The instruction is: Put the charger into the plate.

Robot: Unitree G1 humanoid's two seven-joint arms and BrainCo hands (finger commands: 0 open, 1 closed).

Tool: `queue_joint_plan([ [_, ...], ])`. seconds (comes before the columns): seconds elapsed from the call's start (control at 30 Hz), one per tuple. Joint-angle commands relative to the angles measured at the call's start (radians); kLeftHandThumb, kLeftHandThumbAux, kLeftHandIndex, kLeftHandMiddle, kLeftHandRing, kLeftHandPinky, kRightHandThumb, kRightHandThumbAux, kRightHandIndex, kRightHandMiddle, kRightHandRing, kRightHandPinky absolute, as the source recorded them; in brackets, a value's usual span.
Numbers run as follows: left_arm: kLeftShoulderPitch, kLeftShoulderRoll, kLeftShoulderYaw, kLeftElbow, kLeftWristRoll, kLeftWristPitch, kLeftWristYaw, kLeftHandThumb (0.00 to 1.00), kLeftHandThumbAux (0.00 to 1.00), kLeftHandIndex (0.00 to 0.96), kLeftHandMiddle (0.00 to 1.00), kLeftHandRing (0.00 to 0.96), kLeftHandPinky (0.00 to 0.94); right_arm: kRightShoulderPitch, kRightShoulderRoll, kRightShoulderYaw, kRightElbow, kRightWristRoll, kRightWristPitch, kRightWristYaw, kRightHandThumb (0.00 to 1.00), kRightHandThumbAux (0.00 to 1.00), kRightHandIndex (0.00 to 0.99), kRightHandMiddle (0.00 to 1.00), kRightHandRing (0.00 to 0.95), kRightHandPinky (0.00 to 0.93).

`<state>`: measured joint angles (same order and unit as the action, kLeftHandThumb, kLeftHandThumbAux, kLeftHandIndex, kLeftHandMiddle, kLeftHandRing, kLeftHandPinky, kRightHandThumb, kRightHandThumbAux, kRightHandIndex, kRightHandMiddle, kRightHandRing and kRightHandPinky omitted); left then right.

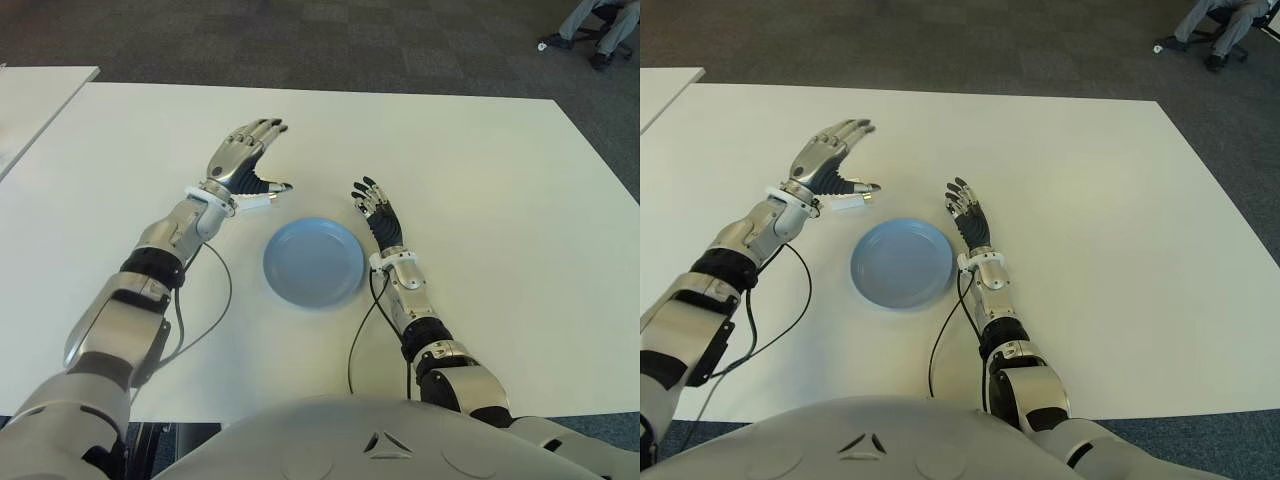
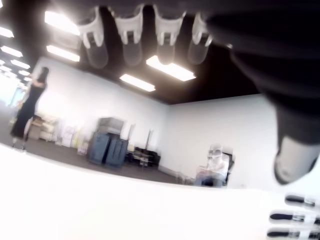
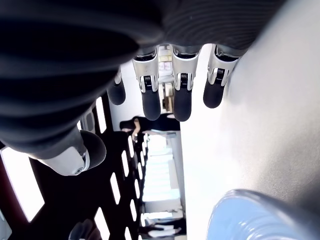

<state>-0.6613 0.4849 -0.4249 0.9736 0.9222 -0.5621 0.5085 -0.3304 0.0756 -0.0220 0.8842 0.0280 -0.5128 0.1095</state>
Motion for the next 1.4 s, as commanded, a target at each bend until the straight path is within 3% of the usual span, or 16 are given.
queue_joint_plan([
  [0.03, -0.055, 0.008, -0.107, 0.121, 0.08, 0.013, 0.045, 0.081, 0.538, 0.0, 0.008, 0.002, 0.0, 0.035, 0.015, -0.001, 0.038, 0.001, 0.027, -0.002, 0.0, 0.528, 0.078, 0.172, 0.145, 0.13],
  [0.23, -0.079, 0.002, -0.19, 0.187, 0.11, 0.02, 0.059, 0.073, 0.529, 0.0, 0.0, 0.0, 0.0, 0.04, 0.012, 0.001, 0.026, 0.0, 0.033, -0.003, 0.0, 0.527, 0.079, 0.178, 0.151, 0.132],
  [0.5, -0.096, 0.002, -0.244, 0.224, 0.094, 0.007, 0.027, 0.075, 0.521, 0.0, 0.0, 0.0, 0.0, 0.039, 0.011, -0.002, 0.027, 0.005, 0.031, 0.005, 0.0, 0.529, 0.076, 0.191, 0.164, 0.133],
  [1.4, -0.074, 0.001, -0.225, 0.305, -0.012, 0.072, -0.101, 0.097, 0.497, 0.0, 0.0, 0.0, 0.0, 0.06, -0.009, -0.005, 0.01, 0.005, 0.013, 0.024, 0.0, 0.531, 0.076, 0.208, 0.185, 0.14],
])
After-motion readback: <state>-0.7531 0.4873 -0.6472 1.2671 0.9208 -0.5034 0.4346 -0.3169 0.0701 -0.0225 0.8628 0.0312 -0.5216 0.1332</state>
